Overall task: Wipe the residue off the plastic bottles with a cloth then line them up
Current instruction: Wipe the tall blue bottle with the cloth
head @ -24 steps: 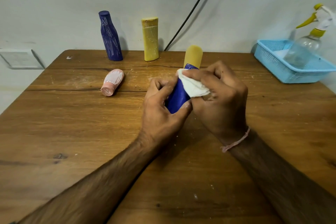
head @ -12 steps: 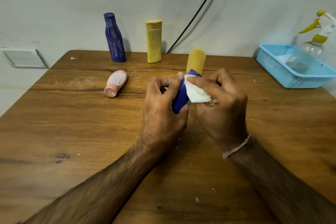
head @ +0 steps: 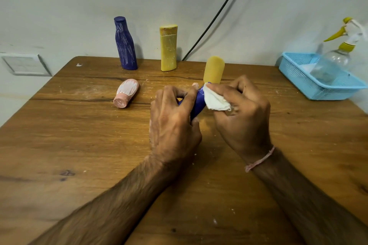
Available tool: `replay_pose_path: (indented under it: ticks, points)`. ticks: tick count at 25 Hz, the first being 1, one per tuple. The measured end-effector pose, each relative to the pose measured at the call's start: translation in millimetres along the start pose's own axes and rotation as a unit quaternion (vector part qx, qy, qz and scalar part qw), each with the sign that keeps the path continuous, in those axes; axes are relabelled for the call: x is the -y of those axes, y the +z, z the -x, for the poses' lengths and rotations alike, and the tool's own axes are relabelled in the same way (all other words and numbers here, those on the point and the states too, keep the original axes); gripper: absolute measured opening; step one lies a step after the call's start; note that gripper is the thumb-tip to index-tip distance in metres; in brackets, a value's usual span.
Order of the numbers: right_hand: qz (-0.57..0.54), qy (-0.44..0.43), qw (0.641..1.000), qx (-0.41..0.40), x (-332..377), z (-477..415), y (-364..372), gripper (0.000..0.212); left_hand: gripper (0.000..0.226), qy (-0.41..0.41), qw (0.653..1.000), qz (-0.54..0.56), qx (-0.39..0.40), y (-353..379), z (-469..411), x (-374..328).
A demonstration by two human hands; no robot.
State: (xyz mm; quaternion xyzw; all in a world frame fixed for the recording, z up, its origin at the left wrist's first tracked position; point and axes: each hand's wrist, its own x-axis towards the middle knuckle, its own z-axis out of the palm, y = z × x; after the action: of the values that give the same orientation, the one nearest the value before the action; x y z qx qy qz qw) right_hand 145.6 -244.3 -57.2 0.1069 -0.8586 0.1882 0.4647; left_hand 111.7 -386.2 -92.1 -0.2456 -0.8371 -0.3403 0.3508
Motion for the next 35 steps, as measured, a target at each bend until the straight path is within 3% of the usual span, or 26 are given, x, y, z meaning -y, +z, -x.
replay_pose_path:
  ticks: [2,6,9,13,17,20,23,26,28,31,35]
  points:
    - [0.009,0.017,1.000,-0.012,-2.2,0.3,-1.9,0.033,0.080,0.003,1.000,-0.009,0.009,-0.1,0.4,-0.3]
    - [-0.005,-0.034,0.998,0.058,4.1,3.8,-0.3,0.032,0.087,-0.008,1.000,0.008,-0.012,0.2,-1.0,-1.0]
    - [0.024,0.046,0.998,0.042,1.5,-9.4,-7.7,0.027,0.105,0.000,1.000,0.020,-0.006,-1.3,-1.3,-9.2]
    - [-0.005,0.045,0.991,0.123,18.3,-5.9,-4.6,0.026,0.103,0.008,1.000,0.023,-0.016,-2.6,-1.5,-10.5]
    - [0.070,0.079,0.988,0.116,1.8,-15.1,-11.5,0.022,0.108,0.028,0.999,0.023,0.005,0.0,-0.3,-12.2]
    - [0.013,0.043,0.989,0.142,9.2,-5.5,-6.9,0.027,0.099,0.012,0.997,0.070,-0.006,0.4,-0.1,-6.9]
    - [-0.025,0.029,0.997,0.067,3.7,-3.9,-10.3,0.030,0.094,-0.058,0.985,0.161,0.017,-2.7,1.3,-3.0]
    - [-0.021,0.026,0.999,-0.009,-8.4,-6.6,-14.8,0.028,0.065,-0.091,0.973,0.207,0.049,-3.8,2.9,-8.7]
    - [-0.028,0.016,0.999,-0.014,-8.0,-2.4,-12.1,0.028,0.048,-0.143,0.945,0.286,0.062,-1.8,2.8,-6.6]
    - [-0.072,-0.024,0.996,0.036,-5.1,1.8,-10.1,0.024,0.039,-0.222,0.870,0.435,0.070,-0.1,2.7,1.0]
    - [-0.054,0.004,0.998,-0.019,-12.0,-1.3,-9.8,0.027,0.032,-0.258,0.808,0.519,0.101,-1.1,0.6,-1.2]
